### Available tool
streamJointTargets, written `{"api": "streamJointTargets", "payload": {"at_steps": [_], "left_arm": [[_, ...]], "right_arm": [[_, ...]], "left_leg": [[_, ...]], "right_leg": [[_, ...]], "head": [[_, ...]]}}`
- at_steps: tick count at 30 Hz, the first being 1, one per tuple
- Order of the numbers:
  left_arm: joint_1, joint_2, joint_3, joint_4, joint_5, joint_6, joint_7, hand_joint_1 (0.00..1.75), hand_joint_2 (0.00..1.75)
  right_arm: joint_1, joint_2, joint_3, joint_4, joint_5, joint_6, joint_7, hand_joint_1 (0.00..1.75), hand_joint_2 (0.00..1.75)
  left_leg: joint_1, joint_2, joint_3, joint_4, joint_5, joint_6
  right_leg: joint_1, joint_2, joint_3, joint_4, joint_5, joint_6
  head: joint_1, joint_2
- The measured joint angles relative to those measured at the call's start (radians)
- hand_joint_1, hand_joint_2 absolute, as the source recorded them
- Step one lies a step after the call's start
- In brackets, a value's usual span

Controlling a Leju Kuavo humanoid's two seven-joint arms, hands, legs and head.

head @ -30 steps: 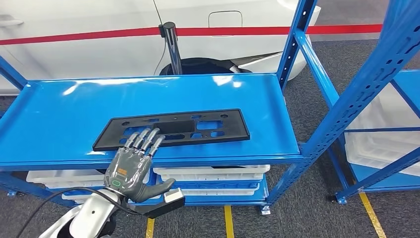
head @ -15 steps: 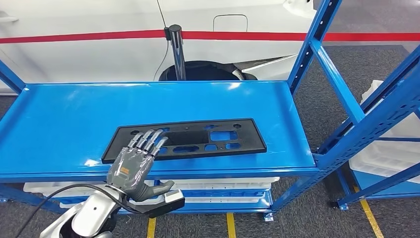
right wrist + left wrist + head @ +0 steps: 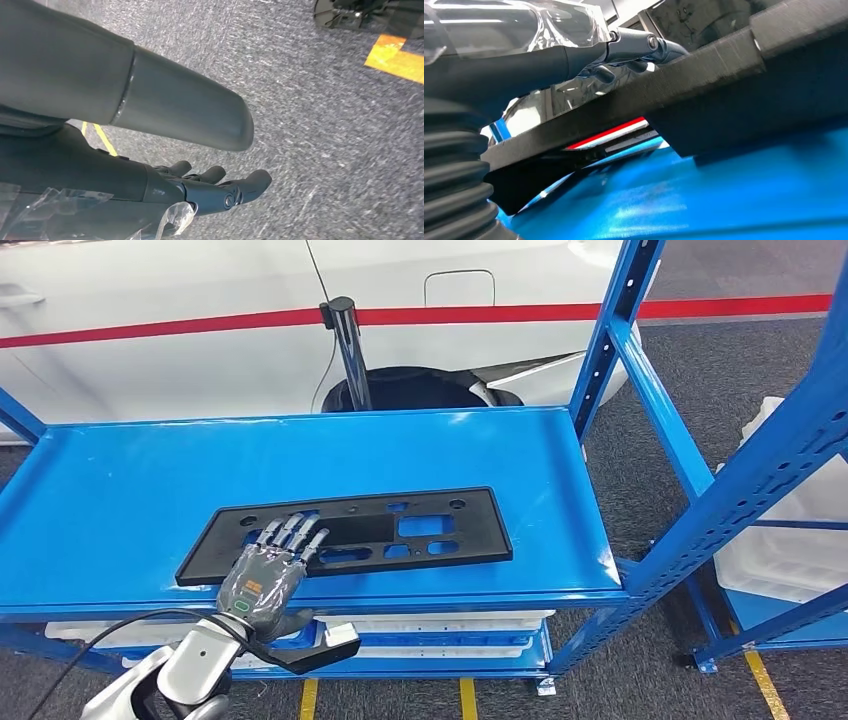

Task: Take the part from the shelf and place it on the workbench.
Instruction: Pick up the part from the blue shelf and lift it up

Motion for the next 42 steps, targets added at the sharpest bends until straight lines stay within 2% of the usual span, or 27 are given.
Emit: {"api": "streamJointTargets", "payload": {"at_steps": [1,2,3,5,7,9,11,13,14,16,17,18,21,22,23,24,26,28,29,31,32,33,34,36,38,40,42], "left_arm": [[0.0,0.002,-0.002,0.009,-0.005,-0.001,-0.001,0.0,1.75],[0.0,0.003,-0.005,0.017,-0.013,-0.004,-0.001,0.0,1.75],[-0.001,0.004,-0.008,0.025,-0.022,-0.008,-0.002,0.0,1.75],[-0.005,0.009,-0.011,0.036,-0.042,-0.022,-0.007,0.0,1.75],[-0.013,0.015,-0.013,0.042,-0.057,-0.036,-0.014,0.0,1.75],[-0.02,0.022,-0.015,0.046,-0.065,-0.05,-0.016,0.0,1.75],[-0.025,0.031,-0.017,0.048,-0.07,-0.065,-0.016,0.0,1.75],[-0.036,0.04,-0.017,0.048,-0.076,-0.083,-0.014,0.0,1.75],[-0.041,0.043,-0.017,0.048,-0.078,-0.092,-0.013,0.0,1.75],[-0.049,0.05,-0.017,0.048,-0.081,-0.107,-0.012,0.0,1.75],[-0.054,0.055,-0.017,0.048,-0.082,-0.113,-0.011,0.0,1.75],[-0.059,0.059,-0.017,0.048,-0.082,-0.118,-0.01,0.0,1.75],[-0.073,0.075,-0.015,0.047,-0.082,-0.128,-0.005,0.0,1.75],[-0.078,0.082,-0.012,0.045,-0.082,-0.13,-0.002,0.0,1.75],[-0.082,0.088,-0.008,0.044,-0.082,-0.132,0.0,0.0,1.75],[-0.084,0.094,-0.004,0.042,-0.082,-0.134,0.002,0.0,1.75],[-0.085,0.102,0.0,0.041,-0.082,-0.137,0.006,0.0,1.75],[-0.085,0.111,0.001,0.041,-0.083,-0.136,0.013,0.0,1.75],[-0.084,0.114,0.002,0.041,-0.084,-0.133,0.016,0.05,1.75],[-0.083,0.118,0.003,0.041,-0.084,-0.122,0.022,0.87,1.75],[-0.08,0.119,0.003,0.041,-0.083,-0.116,0.024,1.3,1.75],[-0.078,0.121,0.003,0.041,-0.082,-0.11,0.026,1.69,1.75],[-0.076,0.122,0.003,0.041,-0.079,-0.104,0.028,1.73,1.75],[-0.072,0.123,0.003,0.041,-0.073,-0.091,0.032,1.75,1.75],[-0.067,0.125,0.005,0.041,-0.065,-0.08,0.033,1.75,1.75],[-0.06,0.125,0.006,0.041,-0.06,-0.071,0.034,1.75,1.75],[-0.055,0.124,0.006,0.038,-0.058,-0.065,0.034,1.75,1.75]], "right_arm": [[0.0,0.0,0.0,0.0,0.001,0.001,-0.001,0.0,0.0],[0.0,0.0,0.0,0.0,0.001,0.002,-0.002,0.0,0.0],[0.0,0.0,0.001,0.0,0.003,0.003,-0.002,0.0,0.0],[-0.001,0.002,0.001,0.0,0.004,0.004,-0.002,0.0,0.0],[0.0,0.005,0.002,0.0,0.004,0.005,-0.002,0.0,0.0],[0.0,0.004,0.002,0.0,0.0,0.005,-0.002,0.0,0.0],[-0.001,0.002,0.002,0.0,-0.002,0.005,-0.001,0.0,0.0],[0.001,0.001,0.002,0.0,-0.003,0.004,-0.001,0.0,0.0],[0.002,0.001,0.002,0.0,-0.004,0.004,-0.001,0.0,0.0],[0.004,0.001,0.002,0.0,-0.005,0.005,-0.002,0.0,0.0],[0.004,0.001,0.002,0.0,-0.006,0.005,-0.002,0.0,0.0],[0.004,0.0,0.002,0.0,-0.006,0.006,-0.002,0.0,0.0],[0.004,0.002,0.002,0.0,-0.007,0.007,-0.001,0.0,0.0],[0.004,0.003,0.002,0.001,-0.008,0.008,-0.001,0.0,0.0],[0.004,0.004,0.002,0.001,-0.009,0.009,-0.001,0.0,0.0],[0.003,0.006,0.002,0.002,-0.01,0.01,0.0,0.0,0.0],[0.002,0.003,0.002,0.002,-0.011,0.011,0.001,0.0,0.0],[0.001,0.004,0.002,0.002,-0.012,0.012,0.002,0.0,0.0],[0.001,0.005,0.002,0.002,-0.013,0.012,0.002,0.0,0.0],[0.001,0.007,0.002,0.002,-0.013,0.012,0.002,0.0,0.0],[0.001,0.008,0.002,0.002,-0.013,0.012,0.002,0.0,0.0],[0.001,0.008,0.002,0.002,-0.013,0.012,0.002,0.0,0.0],[0.001,0.009,0.002,0.002,-0.013,0.011,0.002,0.0,0.0],[0.0,0.009,0.002,0.002,-0.013,0.009,0.002,0.0,0.0],[-0.003,0.009,0.002,0.002,-0.013,0.006,0.002,0.0,0.0],[-0.006,0.009,0.002,0.002,-0.013,0.005,0.002,0.0,0.0],[-0.006,0.009,0.002,0.002,-0.013,0.005,0.002,0.0,0.0]], "left_leg": [[0.0,0.0,-0.028,0.054,-0.016,-0.001],[-0.001,0.0,-0.038,0.072,-0.014,0.001],[-0.002,0.0,-0.028,0.049,0.003,0.005],[-0.01,0.001,0.047,-0.096,0.061,0.025],[-0.02,0.006,0.112,-0.215,0.097,0.038],[-0.025,0.01,0.126,-0.24,0.106,0.036],[-0.02,0.012,0.129,-0.25,0.117,0.039],[-0.008,0.015,0.13,-0.26,0.128,0.048],[-0.004,0.016,0.128,-0.262,0.132,0.049],[0.005,0.017,0.121,-0.262,0.137,0.045],[0.011,0.016,0.118,-0.262,0.139,0.039],[0.019,0.016,0.115,-0.26,0.141,0.032],[0.043,0.009,0.097,-0.233,0.134,-0.004],[0.045,0.006,0.09,-0.221,0.128,-0.017],[0.045,0.003,0.085,-0.214,0.122,-0.026],[0.045,0.001,0.083,-0.215,0.12,-0.031],[0.049,0.003,0.08,-0.219,0.118,-0.036],[0.049,0.006,0.052,-0.159,0.08,-0.033],[0.045,0.007,0.024,-0.095,0.044,-0.029],[0.034,0.007,-0.041,0.052,-0.021,-0.021],[0.028,0.007,-0.059,0.093,-0.034,-0.015],[0.021,0.007,-0.057,0.096,-0.028,-0.006],[0.015,0.006,-0.036,0.057,-0.007,0.004],[0.002,0.006,0.039,-0.088,0.049,0.026],[-0.009,0.007,0.086,-0.182,0.081,0.035],[-0.013,0.008,0.092,-0.197,0.089,0.035],[-0.007,0.01,0.097,-0.211,0.103,0.04]], "right_leg": [[0.001,-0.001,0.0,0.0,-0.001,-0.001],[0.003,-0.001,0.001,0.0,-0.001,-0.002],[0.005,-0.001,0.002,0.0,-0.001,-0.003],[0.009,0.001,0.005,-0.001,0.0,-0.004],[0.014,0.006,0.005,-0.001,0.0,-0.003],[0.015,0.011,0.004,-0.001,0.003,0.001],[0.014,0.013,0.003,0.004,0.003,0.009],[0.014,0.011,-0.024,0.063,-0.036,0.02],[0.01,0.009,-0.051,0.122,-0.071,0.026],[0.0,0.007,-0.11,0.251,-0.13,0.041],[-0.007,0.006,-0.123,0.281,-0.136,0.049],[-0.015,0.003,-0.115,0.271,-0.124,0.06],[-0.044,-0.005,-0.018,0.094,-0.054,0.097],[-0.049,-0.006,0.001,0.056,-0.045,0.095],[-0.05,-0.007,0.007,0.041,-0.044,0.086],[-0.047,-0.008,0.002,0.046,-0.045,0.07],[-0.042,-0.013,-0.005,0.049,-0.04,0.047],[-0.037,-0.019,-0.008,0.048,-0.034,0.034],[-0.034,-0.023,-0.01,0.047,-0.031,0.029],[-0.026,-0.028,-0.014,0.047,-0.03,0.025],[-0.022,-0.029,-0.015,0.047,-0.029,0.024],[-0.019,-0.029,-0.015,0.047,-0.029,0.023],[-0.017,-0.029,-0.014,0.047,-0.029,0.023],[-0.015,-0.03,-0.011,0.046,-0.029,0.024],[-0.013,-0.031,-0.008,0.044,-0.029,0.028],[-0.011,-0.03,-0.002,0.035,-0.026,0.038],[-0.01,-0.027,-0.002,0.037,-0.029,0.048]], "head": [[0.0,0.0],[0.0,0.0],[0.0,0.0],[0.0,0.0],[0.0,0.0],[0.001,0.0],[0.001,0.0],[0.002,0.0],[0.003,0.0],[0.005,0.0],[0.005,0.0],[0.005,0.0],[0.008,0.0],[0.008,0.0],[0.007,0.0],[0.006,0.0],[0.001,0.0],[-0.002,0.0],[-0.003,0.0],[-0.004,0.0],[-0.004,0.0],[-0.004,0.0],[-0.004,0.0],[-0.004,0.0],[-0.004,0.0],[-0.003,0.0],[-0.003,0.0]]}}
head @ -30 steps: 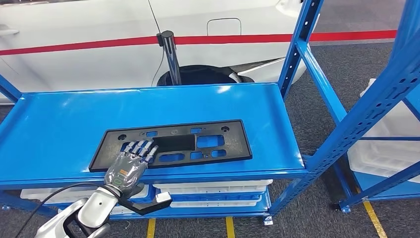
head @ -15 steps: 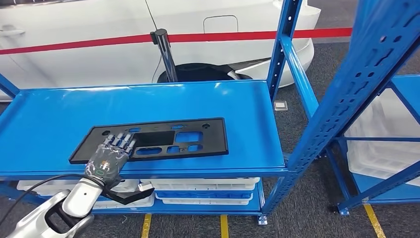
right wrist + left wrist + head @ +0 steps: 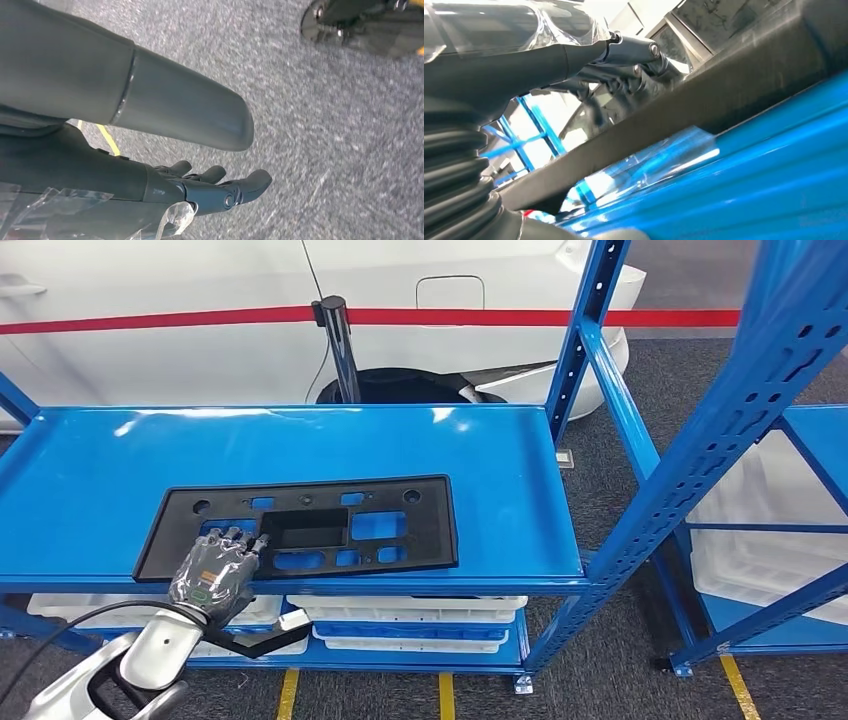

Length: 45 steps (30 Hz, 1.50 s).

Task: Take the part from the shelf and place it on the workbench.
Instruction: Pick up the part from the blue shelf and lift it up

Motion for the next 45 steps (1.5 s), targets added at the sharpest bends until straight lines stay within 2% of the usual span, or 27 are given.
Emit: {"api": "streamJointTargets", "payload": {"at_steps": [2,4,5,6,7,9,11,12,14,16,17,19,20,21,22,25,27,31,33,35,36,37,38,40,41,42,45], "left_arm": [[0.001,-0.001,0.001,-0.002,0.001,0.003,0.001,1.75,1.75],[0.001,-0.001,0.002,-0.002,0.001,0.004,0.003,1.75,1.75],[0.001,-0.001,0.002,-0.002,0.001,0.005,0.003,1.75,1.75],[0.001,-0.001,0.003,-0.002,0.001,0.006,0.004,1.75,1.75],[0.001,-0.001,0.003,-0.002,0.001,0.006,0.004,1.75,1.75],[0.002,0.0,0.004,-0.002,0.001,0.006,0.005,1.75,1.75],[0.003,0.003,0.011,-0.002,0.002,0.007,0.008,1.75,1.75],[0.004,0.006,0.015,-0.002,0.003,0.008,0.009,1.75,1.75],[0.007,0.01,0.023,-0.002,0.007,0.01,0.013,1.75,1.75],[0.011,0.014,0.028,-0.002,0.013,0.015,0.02,1.75,1.75],[0.015,0.016,0.032,-0.002,0.018,0.021,0.024,1.75,1.75],[0.025,0.017,0.042,-0.004,0.034,0.039,0.034,1.75,1.75],[0.03,0.017,0.047,-0.007,0.045,0.051,0.04,1.75,1.75],[0.035,0.017,0.052,-0.011,0.058,0.063,0.046,1.75,1.75],[0.041,0.017,0.057,-0.019,0.077,0.079,0.054,1.75,1.75],[0.062,0.017,0.082,-0.059,0.138,0.144,0.079,1.75,1.75],[0.066,0.017,0.11,-0.095,0.171,0.197,0.094,1.75,1.75],[0.072,0.017,0.17,-0.184,0.237,0.31,0.114,1.75,1.75],[0.084,0.017,0.2,-0.243,0.271,0.362,0.113,1.75,1.75],[0.112,0.016,0.229,-0.301,0.345,0.435,0.1,1.75,1.75],[0.131,0.014,0.242,-0.33,0.396,0.475,0.087,1.75,1.75],[0.15,0.012,0.254,-0.358,0.447,0.51,0.072,1.75,1.75],[0.167,0.009,0.266,-0.385,0.493,0.539,0.054,1.75,1.75],[0.195,0.005,0.292,-0.438,0.571,0.587,0.011,1.75,1.75],[0.207,0.003,0.304,-0.46,0.605,0.608,-0.01,1.75,1.75],[0.221,0.002,0.313,-0.479,0.638,0.625,-0.034,1.75,1.75],[0.277,-0.007,0.339,-0.535,0.747,0.666,-0.116,1.75,1.75]], "right_arm": [[0.002,-0.001,0.0,0.0,0.0,0.0,0.0,0.0,0.0],[0.004,-0.001,0.0,0.0,0.0,0.0,-0.001,0.0,0.0],[0.005,-0.001,0.0,0.0,0.0,0.0,-0.002,0.0,0.0],[0.006,-0.001,0.0,0.0,0.0,0.0,-0.002,0.0,0.0],[0.007,-0.002,0.0,0.0,0.0,0.0,-0.002,0.0,0.0],[0.008,-0.003,0.0,0.0,0.0,0.0,-0.003,0.0,0.0],[0.007,-0.005,0.0,0.0,0.0,0.0,-0.005,0.0,0.0],[0.007,-0.005,0.0,0.0,-0.001,-0.001,-0.006,0.0,0.0],[0.006,-0.005,0.0,0.0,-0.002,-0.001,-0.008,0.0,0.0],[0.006,-0.006,0.0,0.0,-0.003,-0.002,-0.009,0.0,0.0],[0.005,-0.006,0.0,0.0,-0.005,-0.002,-0.009,0.0,0.0],[0.006,-0.006,0.0,0.0,-0.009,-0.003,-0.009,0.0,0.0],[0.006,-0.006,0.0,0.0,-0.012,-0.003,-0.009,0.0,0.0],[0.006,-0.006,0.0,0.0,-0.014,-0.003,-0.008,0.0,0.0],[0.005,-0.005,0.0,0.0,-0.016,-0.003,-0.007,0.0,0.0],[0.005,-0.005,0.0,0.0,-0.026,-0.005,0.0,0.0,0.0],[0.004,-0.006,-0.001,0.0,-0.032,-0.007,0.004,0.0,0.0],[0.004,-0.006,-0.001,0.0,-0.047,-0.013,0.006,0.0,0.0],[0.005,-0.006,-0.002,0.0,-0.053,-0.016,0.005,0.0,0.0],[0.006,-0.006,-0.003,0.0,-0.061,-0.019,-0.001,0.0,0.0],[0.007,-0.005,-0.003,0.0,-0.064,-0.021,-0.004,0.0,0.0],[0.008,-0.005,-0.004,0.0,-0.066,-0.023,-0.008,0.0,0.0],[0.008,-0.005,-0.004,0.0,-0.068,-0.024,-0.011,0.0,0.0],[0.009,-0.006,-0.006,0.0,-0.071,-0.029,-0.015,0.0,0.0],[0.009,-0.007,-0.006,0.0,-0.072,-0.031,-0.016,0.0,0.0],[0.008,-0.007,-0.007,0.0,-0.072,-0.032,-0.016,0.0,0.0],[0.005,-0.006,-0.01,0.0,-0.072,-0.035,-0.012,0.0,0.0]], "left_leg": [[0.005,0.002,0.004,-0.013,0.014,0.01],[0.001,0.003,0.001,-0.014,0.016,0.016],[-0.001,0.003,0.0,-0.014,0.017,0.017],[-0.002,0.003,-0.001,-0.013,0.017,0.017],[-0.002,0.002,-0.001,-0.012,0.017,0.017],[-0.002,0.0,-0.001,-0.008,0.015,0.012],[-0.006,-0.003,-0.004,0.002,0.01,0.002],[-0.008,-0.005,-0.005,0.004,0.008,-0.004],[-0.005,-0.007,-0.008,0.004,0.008,-0.014],[-0.001,-0.006,-0.024,0.036,-0.012,-0.024],[0.001,-0.006,-0.046,0.082,-0.037,-0.029],[0.006,-0.006,-0.111,0.216,-0.098,-0.04],[0.009,-0.005,-0.139,0.272,-0.116,-0.043],[0.012,-0.005,-0.154,0.297,-0.117,-0.045],[0.015,-0.005,-0.149,0.28,-0.099,-0.048],[0.024,-0.006,-0.062,0.087,-0.005,-0.057],[0.024,-0.007,-0.035,0.023,0.014,-0.054],[0.019,-0.005,-0.031,0.015,0.014,-0.02],[0.016,-0.003,-0.026,0.012,0.012,-0.004],[0.008,0.0,-0.02,0.012,0.006,0.008],[0.002,0.001,-0.016,0.012,0.003,0.012],[-0.003,0.001,-0.012,0.012,0.0,0.016],[-0.007,0.0,-0.006,0.012,-0.004,0.018],[-0.015,-0.002,0.006,0.012,-0.013,0.018],[-0.017,-0.003,0.01,0.013,-0.018,0.015],[-0.019,-0.003,0.012,0.013,-0.022,0.012],[-0.019,0.0,0.012,0.013,-0.029,0.003]], "right_leg": [[0.004,0.007,-0.032,0.069,-0.045,0.003],[0.006,0.013,-0.092,0.198,-0.114,0.003],[0.006,0.015,-0.114,0.248,-0.134,0.004],[0.006,0.015,-0.121,0.267,-0.135,0.005],[0.005,0.015,-0.108,0.247,-0.119,0.006],[0.001,0.014,-0.037,0.12,-0.061,0.01],[-0.002,0.016,0.021,0.011,-0.024,0.003],[-0.001,0.017,0.031,-0.01,-0.02,-0.004],[0.002,0.017,0.031,-0.016,-0.017,-0.02],[0.0,0.013,0.032,-0.018,-0.013,-0.03],[-0.003,0.011,0.032,-0.019,-0.012,-0.033],[-0.003,0.008,0.031,-0.019,-0.012,-0.035],[-0.004,0.008,0.03,-0.019,-0.012,-0.035],[-0.005,0.007,0.031,-0.018,-0.013,-0.035],[-0.008,0.008,0.032,-0.018,-0.014,-0.034],[-0.014,0.01,0.036,-0.018,-0.019,-0.021],[-0.009,0.011,0.035,-0.022,-0.021,-0.008],[-0.012,0.014,0.037,-0.019,-0.028,0.012],[-0.01,0.015,-0.009,0.079,-0.081,0.01],[-0.002,0.015,-0.087,0.227,-0.138,0.004],[0.002,0.015,-0.113,0.269,-0.143,0.001],[0.005,0.015,-0.121,0.272,-0.127,-0.005],[0.009,0.015,-0.108,0.234,-0.093,-0.012],[0.02,0.016,-0.052,0.097,-0.016,-0.032],[0.023,0.016,-0.028,0.04,0.005,-0.038],[0.026,0.017,-0.013,0.005,0.014,-0.043],[0.024,0.022,-0.008,-0.014,0.013,-0.045]], "head": [[0.002,0.0],[0.004,0.0],[0.004,0.0],[0.004,0.0],[0.004,0.0],[0.005,0.0],[0.003,0.0],[0.002,0.0],[0.0,0.0],[-0.001,0.0],[-0.002,0.0],[-0.004,0.0],[-0.004,0.0],[-0.004,0.0],[-0.004,0.0],[-0.006,0.0],[-0.003,0.0],[0.002,0.0],[0.003,0.0],[0.004,0.0],[0.005,0.0],[0.005,0.0],[0.005,0.0],[0.005,0.0],[0.004,0.0],[0.004,0.0],[0.004,0.0]]}}
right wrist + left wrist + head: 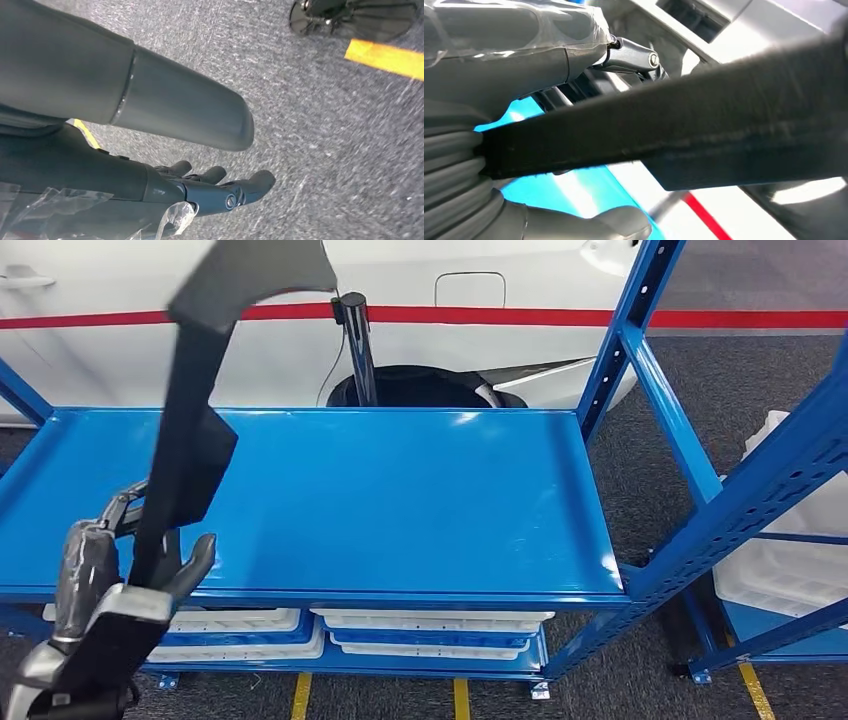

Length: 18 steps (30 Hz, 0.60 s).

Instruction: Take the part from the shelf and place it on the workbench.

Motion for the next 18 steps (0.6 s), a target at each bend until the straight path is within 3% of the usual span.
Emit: {"api": "streamJointTargets", "payload": {"at_steps": [2,5,6,7,8,10,11,13,16,18], "left_arm": [[0.044,-0.01,0.023,-0.037,0.078,0.019,-0.061,1.75,1.75],[0.1,-0.026,0.053,-0.059,0.209,0.042,-0.161,1.75,1.75],[0.123,-0.034,0.058,-0.058,0.272,0.048,-0.202,1.75,1.75],[0.147,-0.042,0.062,-0.054,0.337,0.053,-0.245,1.75,1.75],[0.168,-0.051,0.064,-0.048,0.406,0.055,-0.29,1.75,1.75],[0.197,-0.069,0.07,-0.026,0.516,0.057,-0.372,1.75,1.75],[0.208,-0.077,0.073,-0.013,0.567,0.054,-0.413,1.75,1.75],[0.228,-0.097,0.078,0.021,0.667,0.042,-0.495,1.75,1.75],[0.252,-0.133,0.08,0.083,0.766,0.017,-0.582,1.75,1.75],[0.253,-0.156,0.08,0.119,0.785,0.004,-0.608,1.75,1.75]], "right_arm": [[0.0,0.001,-0.006,0.0,-0.001,-0.003,0.002,0.0,0.0],[0.0,-0.001,-0.011,0.0,-0.002,-0.008,0.001,0.0,0.0],[0.0,-0.001,-0.012,0.0,-0.003,-0.01,0.0,0.0,0.0],[0.0,-0.001,-0.013,0.0,-0.003,-0.011,-0.001,0.0,0.0],[0.0,0.0,-0.014,0.0,-0.003,-0.012,-0.002,0.0,0.0],[-0.001,0.003,-0.015,0.0,-0.003,-0.015,-0.004,0.0,0.0],[-0.001,0.005,-0.016,0.0,-0.003,-0.017,-0.004,0.0,0.0],[-0.002,0.006,-0.018,0.0,-0.003,-0.019,-0.005,0.0,0.0],[-0.003,0.009,-0.019,0.0,-0.006,-0.021,-0.005,0.0,0.0],[-0.003,0.01,-0.019,0.0,-0.01,-0.023,-0.005,0.0,0.0]], "left_leg": [[0.003,0.0,-0.018,0.044,-0.029,-0.013],[0.018,-0.001,-0.103,0.218,-0.102,-0.035],[0.024,0.0,-0.124,0.256,-0.106,-0.039],[0.028,0.0,-0.131,0.26,-0.094,-0.043],[0.032,0.0,-0.12,0.227,-0.067,-0.046],[0.036,0.0,-0.067,0.099,-0.002,-0.048],[0.034,-0.001,-0.043,0.045,0.017,-0.047],[0.028,-0.003,-0.023,0.0,0.024,-0.038],[0.027,-0.003,-0.02,-0.011,0.03,-0.017],[0.031,-0.002,-0.016,-0.017,0.033,-0.002]], "right_leg": [[-0.007,0.001,0.005,-0.006,0.001,-0.004],[-0.012,0.003,0.009,-0.008,-0.002,-0.009],[-0.013,0.005,0.011,-0.008,-0.003,-0.009],[-0.014,0.008,0.013,-0.008,-0.005,-0.008],[-0.017,0.011,0.016,-0.008,-0.007,-0.006],[-0.02,0.014,0.024,-0.008,-0.013,0.003],[-0.02,0.015,0.026,-0.007,-0.016,0.009],[-0.019,0.015,0.028,-0.011,-0.017,0.021],[-0.019,0.013,0.03,-0.014,-0.022,0.039],[-0.018,0.009,0.0,0.052,-0.062,0.045]], "head": [[-0.002,0.0],[-0.005,0.0],[-0.005,0.0],[-0.005,0.0],[-0.005,0.0],[-0.005,0.0],[-0.006,0.0],[-0.006,0.0],[-0.005,0.0],[-0.004,0.0]]}}
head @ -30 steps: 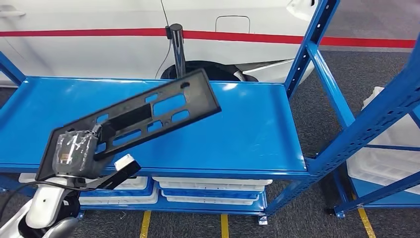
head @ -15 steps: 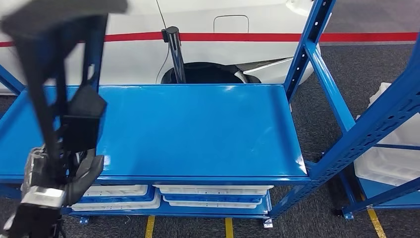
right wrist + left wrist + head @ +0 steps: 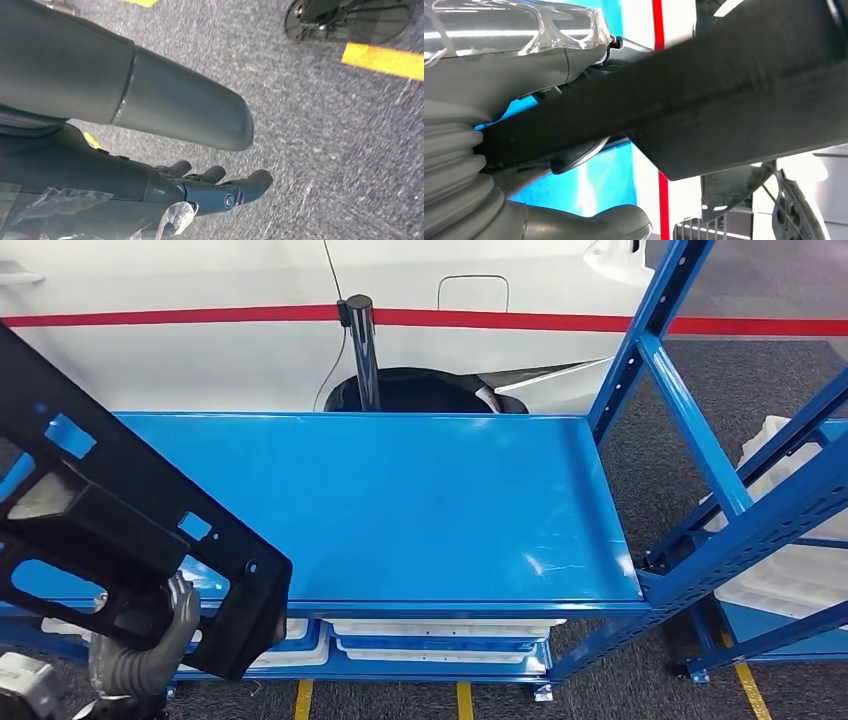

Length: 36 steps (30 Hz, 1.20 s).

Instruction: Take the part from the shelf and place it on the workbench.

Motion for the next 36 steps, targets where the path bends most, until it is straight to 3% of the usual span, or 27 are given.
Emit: {"api": "streamJointTargets", "payload": {"at_steps": [2,3,4,5,7,9,11,14,18,19,20,22,24,28,30,33,34,35,36], "left_arm": [[-0.003,-0.017,-0.001,0.027,0.002,-0.013,-0.004,1.75,1.75],[-0.006,-0.024,-0.002,0.039,-0.002,-0.02,0.001,1.75,1.75],[-0.009,-0.03,-0.003,0.049,-0.01,-0.025,0.008,1.75,1.75],[-0.014,-0.035,-0.004,0.058,-0.023,-0.029,0.019,1.75,1.75],[-0.023,-0.043,-0.007,0.069,-0.061,-0.036,0.046,1.75,1.75],[-0.036,-0.05,-0.012,0.075,-0.112,-0.041,0.081,1.75,1.75],[-0.046,-0.055,-0.021,0.077,-0.164,-0.045,0.119,1.75,1.75],[-0.056,-0.06,-0.035,0.077,-0.209,-0.053,0.149,1.75,1.75],[-0.065,-0.065,-0.056,0.077,-0.234,-0.069,0.152,1.75,1.75],[-0.066,-0.066,-0.062,0.077,-0.239,-0.072,0.154,1.75,1.75],[-0.069,-0.068,-0.068,0.077,-0.243,-0.077,0.157,1.75,1.75],[-0.08,-0.07,-0.079,0.077,-0.251,-0.089,0.167,1.75,1.75],[-0.095,-0.074,-0.087,0.077,-0.255,-0.105,0.175,1.75,1.75],[-0.117,-0.085,-0.105,0.076,-0.26,-0.133,0.187,1.75,1.75],[-0.129,-0.094,-0.112,0.076,-0.261,-0.141,0.189,1.75,1.75],[-0.134,-0.101,-0.123,0.076,-0.259,-0.151,0.189,1.75,1.75],[-0.133,-0.102,-0.125,0.076,-0.259,-0.154,0.189,1.75,1.75],[-0.133,-0.102,-0.128,0.076,-0.258,-0.157,0.189,1.75,1.75],[-0.133,-0.103,-0.129,0.076,-0.258,-0.159,0.189,1.75,1.75]], "right_arm": [[0.0,0.002,0.0,0.0,-0.002,-0.002,0.0,0.0,0.0],[0.001,0.003,0.0,0.0,-0.002,-0.003,0.001,0.0,0.0],[0.001,0.004,-0.001,0.0,-0.003,-0.003,0.001,0.0,0.0],[0.001,0.005,-0.001,0.0,-0.003,-0.003,0.002,0.0,0.0],[0.001,0.006,-0.002,0.0,-0.002,-0.003,0.004,0.0,0.0],[-0.001,0.006,-0.004,0.0,-0.002,-0.004,0.005,0.0,0.0],[-0.003,0.006,-0.006,0.0,-0.003,-0.006,0.004,0.0,0.0],[-0.003,0.01,-0.008,0.0,-0.004,-0.013,0.002,0.0,0.0],[-0.003,0.013,-0.01,0.0,-0.004,-0.019,-0.003,0.0,0.0],[-0.003,0.014,-0.011,0.0,-0.005,-0.019,-0.004,0.0,0.0],[-0.003,0.016,-0.013,0.0,-0.007,-0.02,-0.005,0.0,0.0],[-0.003,0.02,-0.016,0.0,-0.016,-0.023,-0.009,0.0,0.0],[-0.004,0.022,-0.02,0.0,-0.025,-0.025,-0.01,0.0,0.0],[-0.005,0.022,-0.029,0.0,-0.039,-0.024,-0.002,0.0,0.0],[-0.004,0.021,-0.037,0.0,-0.045,-0.024,0.002,0.0,0.0],[-0.004,0.02,-0.043,0.0,-0.052,-0.024,0.005,0.0,0.0],[-0.003,0.02,-0.043,0.0,-0.054,-0.023,0.006,0.0,0.0],[-0.003,0.02,-0.044,0.0,-0.055,-0.023,0.007,0.0,0.0],[-0.004,0.02,-0.046,0.0,-0.056,-0.023,0.009,0.0,0.0]], "left_leg": [[-0.003,0.001,0.002,0.0,-0.002,0.008],[-0.004,0.001,0.003,0.0,-0.003,0.011],[-0.006,0.0,0.005,0.0,-0.004,0.012],[-0.007,-0.001,0.007,0.0,-0.005,0.013],[-0.008,-0.002,0.014,0.0,-0.009,0.012],[-0.012,-0.003,0.016,0.002,-0.014,0.005],[-0.015,-0.003,0.017,0.001,-0.016,-0.004],[-0.011,-0.003,0.01,0.02,-0.034,-0.019],[-0.001,-0.002,-0.095,0.245,-0.132,-0.042],[0.002,-0.002,-0.11,0.272,-0.133,-0.045],[0.003,-0.002,-0.107,0.261,-0.117,-0.048],[0.006,-0.002,-0.055,0.144,-0.052,-0.049],[0.003,-0.003,-0.001,0.029,-0.009,-0.045],[-0.004,0.001,0.007,-0.005,0.005,-0.02],[-0.003,0.008,0.005,-0.011,0.014,-0.002],[-0.006,0.023,-0.002,-0.013,0.02,0.014],[-0.008,0.03,-0.005,-0.013,0.022,0.016],[-0.009,0.036,-0.008,-0.012,0.025,0.017],[-0.01,0.041,-0.01,-0.012,0.027,0.017]], "right_leg": [[0.002,-0.001,-0.065,0.131,-0.056,0.001],[0.003,-0.001,-0.093,0.182,-0.07,0.002],[0.003,-0.001,-0.106,0.202,-0.065,0.001],[0.003,-0.002,-0.1,0.181,-0.042,0.0],[0.004,-0.002,-0.045,0.057,0.027,-0.007],[0.009,-0.002,0.001,-0.047,0.065,-0.015],[0.014,-0.001,0.011,-0.072,0.068,-0.02],[0.007,-0.001,0.016,-0.08,0.073,-0.032],[0.001,-0.002,0.021,-0.084,0.074,-0.04],[0.001,-0.001,0.022,-0.084,0.074,-0.04],[0.0,-0.001,0.023,-0.084,0.074,-0.039],[-0.003,0.0,0.027,-0.084,0.072,-0.037],[-0.001,0.002,0.026,-0.082,0.071,-0.028],[-0.002,0.009,0.02,-0.085,0.076,-0.004],[-0.003,0.003,0.003,-0.039,0.037,0.003],[-0.001,-0.002,-0.072,0.158,-0.074,0.009],[-0.001,-0.002,-0.086,0.202,-0.088,0.01],[-0.001,-0.003,-0.08,0.207,-0.083,0.011],[-0.001,-0.007,-0.052,0.168,-0.061,0.01]], "head": [[0.001,0.0],[0.001,0.0],[0.002,0.0],[0.002,0.0],[0.002,0.0],[0.002,0.0],[0.002,0.0],[0.001,0.0],[-0.001,0.0],[-0.001,0.0],[-0.002,0.0],[-0.002,0.0],[-0.001,0.0],[0.001,0.0],[0.002,0.0],[0.005,0.0],[0.006,0.0],[0.006,0.0],[0.006,0.0]]}}
